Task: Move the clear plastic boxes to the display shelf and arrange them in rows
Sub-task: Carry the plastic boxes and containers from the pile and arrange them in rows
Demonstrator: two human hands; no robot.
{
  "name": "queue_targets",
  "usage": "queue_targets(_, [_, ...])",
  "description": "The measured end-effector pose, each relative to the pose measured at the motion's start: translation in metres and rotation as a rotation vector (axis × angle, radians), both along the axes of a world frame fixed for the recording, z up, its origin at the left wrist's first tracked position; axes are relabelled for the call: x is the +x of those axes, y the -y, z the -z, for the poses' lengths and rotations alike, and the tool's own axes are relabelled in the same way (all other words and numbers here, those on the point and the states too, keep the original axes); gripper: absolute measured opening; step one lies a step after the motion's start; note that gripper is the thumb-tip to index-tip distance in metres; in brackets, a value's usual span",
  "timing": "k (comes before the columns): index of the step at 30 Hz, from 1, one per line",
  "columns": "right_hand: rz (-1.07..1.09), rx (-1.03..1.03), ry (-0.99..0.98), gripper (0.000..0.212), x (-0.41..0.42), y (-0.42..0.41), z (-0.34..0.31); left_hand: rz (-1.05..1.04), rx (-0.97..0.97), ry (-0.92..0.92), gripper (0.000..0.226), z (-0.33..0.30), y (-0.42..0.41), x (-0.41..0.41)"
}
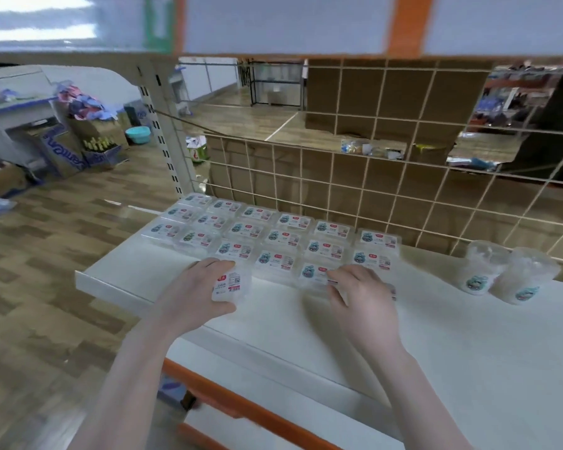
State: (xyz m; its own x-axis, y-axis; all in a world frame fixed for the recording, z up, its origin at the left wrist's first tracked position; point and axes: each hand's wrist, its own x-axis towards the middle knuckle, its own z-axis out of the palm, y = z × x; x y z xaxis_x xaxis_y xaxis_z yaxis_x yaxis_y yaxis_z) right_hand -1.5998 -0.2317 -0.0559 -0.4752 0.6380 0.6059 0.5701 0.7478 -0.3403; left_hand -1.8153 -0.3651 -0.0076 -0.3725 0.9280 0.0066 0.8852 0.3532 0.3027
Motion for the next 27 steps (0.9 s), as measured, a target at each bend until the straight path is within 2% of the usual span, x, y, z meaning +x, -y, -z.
queue_targets(7, [0.075, 0.031, -0.126, 0.013, -0.112, 0.050, 0.008, 0.083, -0.026, -0.062, 0.076, -0.005, 0.032, -0.120])
queue_targets(14, [0.194, 0.012, -0.114, 0.022, -0.202, 0.086, 0.019, 0.174, -0.066, -0.117, 0.073, -0.012, 0.058, -0.217])
queue_targets(16, [0.199, 0.014, -0.102, 0.017, -0.220, 0.089, 0.022, 0.201, -0.071, -0.114, 0.073, -0.011, 0.059, -0.232])
queue_targets(20, [0.224, 0.046, -0.065, 0.022, -0.241, 0.092, 0.025, 0.256, -0.080, -0.112, 0.073, -0.006, 0.052, -0.247])
queue_targets(27, [0.306, 0.065, -0.068, 0.021, -0.243, 0.091, 0.028, 0.378, -0.058, -0.118, 0.071, 0.007, 0.035, -0.247])
